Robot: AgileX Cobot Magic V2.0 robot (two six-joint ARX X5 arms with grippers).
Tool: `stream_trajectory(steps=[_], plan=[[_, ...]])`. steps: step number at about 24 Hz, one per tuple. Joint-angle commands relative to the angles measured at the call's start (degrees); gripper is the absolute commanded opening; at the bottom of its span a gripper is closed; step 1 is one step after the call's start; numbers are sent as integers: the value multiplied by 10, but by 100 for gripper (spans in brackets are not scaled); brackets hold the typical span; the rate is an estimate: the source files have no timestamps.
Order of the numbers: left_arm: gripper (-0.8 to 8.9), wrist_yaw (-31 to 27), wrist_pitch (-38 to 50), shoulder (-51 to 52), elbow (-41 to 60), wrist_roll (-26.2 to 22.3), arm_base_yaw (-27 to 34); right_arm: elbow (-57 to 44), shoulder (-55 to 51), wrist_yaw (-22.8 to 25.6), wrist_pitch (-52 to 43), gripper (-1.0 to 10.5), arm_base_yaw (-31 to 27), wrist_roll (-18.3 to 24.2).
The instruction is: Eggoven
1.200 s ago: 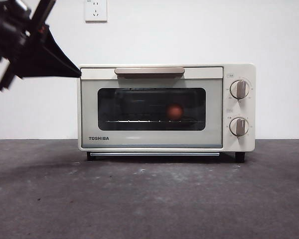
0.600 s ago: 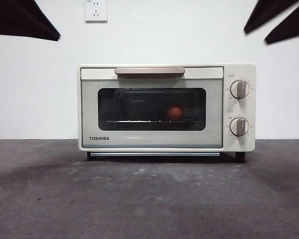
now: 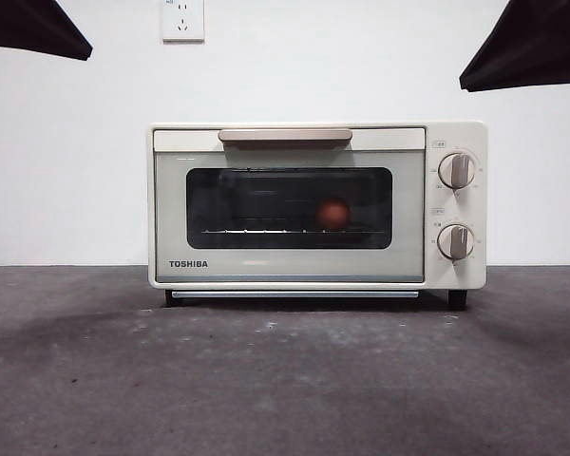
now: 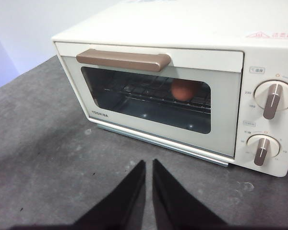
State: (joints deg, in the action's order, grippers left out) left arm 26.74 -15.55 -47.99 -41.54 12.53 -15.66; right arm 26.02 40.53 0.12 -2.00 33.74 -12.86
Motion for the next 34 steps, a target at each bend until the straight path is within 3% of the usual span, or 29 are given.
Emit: stream_trajectory(steps=[1,18,21,24,28,34], plan=[[7,-2,-4,-3,-6,-10,-2,2,2,3,-6,6,5,-1],[7,-2,2,-3,-6,-13,-2,2,2,3,-21,6,5,-1],[7,-14,3,7,-6,-84,4,2,2,3,-21,6,5,-1],[7,-69,6,29,-2,-132,25,2,2,3,-21,6,5,-1],[8,-114,22,79,28,-169,63,2,2,3,-23,6,5,-1],[7,-157,140,181,140,-194,123,2,2,3,-23,6,5,-1]])
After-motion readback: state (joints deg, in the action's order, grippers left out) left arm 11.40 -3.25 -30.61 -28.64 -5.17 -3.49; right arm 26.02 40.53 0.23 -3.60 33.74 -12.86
